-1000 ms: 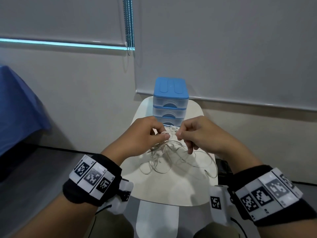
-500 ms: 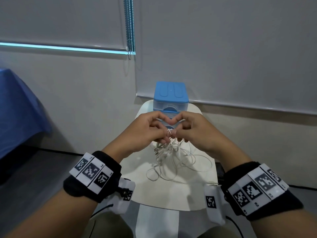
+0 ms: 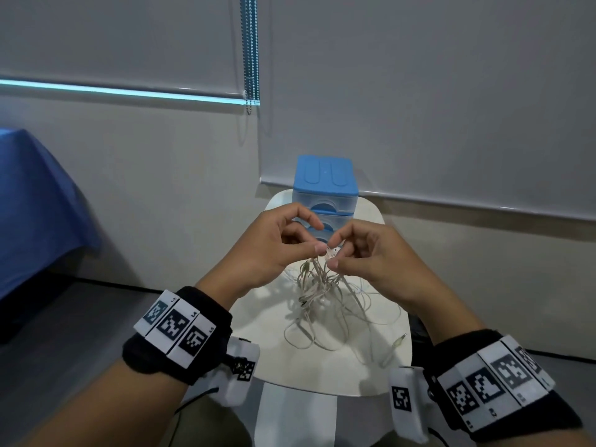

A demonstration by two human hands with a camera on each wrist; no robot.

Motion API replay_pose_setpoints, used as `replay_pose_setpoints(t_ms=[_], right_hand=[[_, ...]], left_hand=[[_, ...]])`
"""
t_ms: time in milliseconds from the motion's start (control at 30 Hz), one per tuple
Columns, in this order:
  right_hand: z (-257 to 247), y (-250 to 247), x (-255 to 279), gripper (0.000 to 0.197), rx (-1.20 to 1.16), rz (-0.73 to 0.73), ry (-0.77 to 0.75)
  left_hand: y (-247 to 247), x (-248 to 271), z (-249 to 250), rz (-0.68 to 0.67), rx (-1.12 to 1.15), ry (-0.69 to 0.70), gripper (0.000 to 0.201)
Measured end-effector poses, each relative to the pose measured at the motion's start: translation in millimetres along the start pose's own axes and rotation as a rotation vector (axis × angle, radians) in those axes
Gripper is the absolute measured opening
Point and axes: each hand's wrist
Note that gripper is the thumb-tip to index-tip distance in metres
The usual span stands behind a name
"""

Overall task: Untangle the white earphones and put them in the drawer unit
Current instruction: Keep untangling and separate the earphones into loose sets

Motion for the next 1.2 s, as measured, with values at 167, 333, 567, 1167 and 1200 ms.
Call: replay_pose_setpoints(t_ms=[167, 333, 567, 1167, 1200], right_hand=[[-13.4, -5.0, 0.5, 0.017, 0.046, -0.117, -0.016], [-31.6, -6.6, -1.3, 0.021, 0.044, -0.123, 0.020], [-23.9, -4.4, 4.3, 0.003, 0.112, -0.159, 0.076], [-79.1, -18.6, -7.1, 0.022, -0.051, 0.281, -0.197], [-81.8, -21.3, -6.5, 0.019, -0.064, 0.285, -0.184]], left_hand=[[0.0, 1.6, 7.3, -0.015, 0.057, 0.053, 0.014], [-1.9, -2.3, 13.1, -0.011, 0.044, 0.100, 0.011], [-2.6, -5.6, 15.1, 0.077, 0.034, 0.130, 0.011], [13.9, 7.3, -41.4, -0.519, -0.395, -0.025, 0.005], [13.8, 5.3, -42.1, -0.500, -0.400, -0.012, 0.002]])
Point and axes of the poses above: each hand's wrist, its own x-axis away from the middle knuckle, its own y-axis out of the palm, z = x × y, and after that the axes turned 6 degrees about y, right-handed
